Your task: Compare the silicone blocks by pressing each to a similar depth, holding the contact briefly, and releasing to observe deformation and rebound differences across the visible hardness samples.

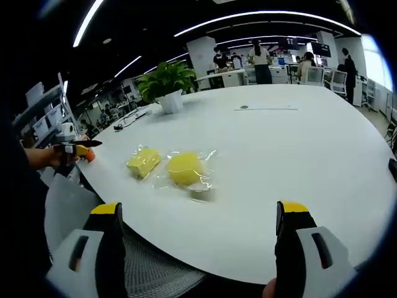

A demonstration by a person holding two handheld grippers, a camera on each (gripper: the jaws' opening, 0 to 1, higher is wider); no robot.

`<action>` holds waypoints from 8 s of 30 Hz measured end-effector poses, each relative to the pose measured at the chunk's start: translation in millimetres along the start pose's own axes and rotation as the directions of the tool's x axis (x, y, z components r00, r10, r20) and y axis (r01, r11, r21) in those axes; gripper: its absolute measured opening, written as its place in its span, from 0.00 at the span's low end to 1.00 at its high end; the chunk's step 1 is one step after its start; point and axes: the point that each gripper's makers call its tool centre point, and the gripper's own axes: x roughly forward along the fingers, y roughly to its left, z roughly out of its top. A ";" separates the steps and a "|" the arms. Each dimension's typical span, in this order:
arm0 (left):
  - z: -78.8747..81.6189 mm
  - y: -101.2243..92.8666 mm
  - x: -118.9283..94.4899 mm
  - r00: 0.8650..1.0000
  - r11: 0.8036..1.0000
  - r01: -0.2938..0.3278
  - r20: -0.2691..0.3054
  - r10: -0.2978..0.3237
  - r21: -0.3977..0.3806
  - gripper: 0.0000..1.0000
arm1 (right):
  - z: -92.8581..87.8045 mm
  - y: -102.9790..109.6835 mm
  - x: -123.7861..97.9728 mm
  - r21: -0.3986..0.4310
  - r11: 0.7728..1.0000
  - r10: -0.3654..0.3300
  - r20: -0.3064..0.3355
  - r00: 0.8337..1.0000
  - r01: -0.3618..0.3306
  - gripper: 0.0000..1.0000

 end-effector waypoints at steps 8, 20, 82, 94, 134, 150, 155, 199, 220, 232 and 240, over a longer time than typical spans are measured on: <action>2.3 -0.4 4.2 1.000 1.000 0.007 0.004 -0.007 -0.011 1.00 | -5.9 4.8 0.8 0.019 1.000 -0.001 -0.006 1.000 0.001 0.96; 1.1 -0.9 8.5 1.000 1.000 0.015 0.000 -0.015 -0.009 1.00 | -6.7 3.3 -1.6 0.030 1.000 -0.010 -0.003 1.000 0.010 0.96; 15.7 8.0 1.0 1.000 1.000 0.008 -0.003 -0.008 -0.021 1.00 | 10.5 11.1 12.7 -0.019 1.000 -0.023 0.052 0.998 0.024 0.96; 17.5 -5.5 35.3 0.996 0.994 0.063 -0.051 -0.068 -0.086 1.00 | 6.9 16.5 12.1 -0.004 1.000 -0.011 0.048 0.999 0.011 0.96; -24.9 12.4 153.4 0.958 0.798 0.143 -0.121 -0.260 -0.585 0.25 | -12.8 26.0 9.0 0.036 0.999 0.007 -0.008 1.000 -0.007 0.96; -26.7 -11.3 157.3 0.930 0.792 0.196 -0.147 -0.338 -0.578 0.00 | -14.1 25.0 8.3 0.038 0.999 0.003 -0.018 1.000 -0.003 0.96; -21.1 -17.5 151.9 0.928 0.805 0.231 -0.124 -0.351 -0.547 0.00 | -15.3 25.4 10.1 0.038 0.999 0.010 -0.018 1.000 -0.010 0.96; 158.7 -96.3 55.4 0.890 0.901 0.433 0.173 -0.422 -0.029 0.00 | 99.8 88.7 45.9 -0.166 0.954 0.277 0.182 0.944 -0.248 0.96; 186.2 -148.4 20.5 0.805 0.828 0.561 0.223 -0.550 0.016 0.00 | 158.0 154.6 76.2 -0.176 0.870 0.493 0.250 0.833 -0.461 0.90; 195.3 -169.1 2.6 0.760 0.788 0.616 0.256 -0.598 0.014 0.00 | 181.7 214.4 87.9 -0.234 0.772 0.635 0.304 0.710 -0.591 0.82; 193.2 -174.1 -0.2 0.755 0.782 0.623 0.254 -0.604 0.008 0.00 | 184.5 228.0 78.1 -0.208 0.718 0.693 0.310 0.651 -0.664 0.49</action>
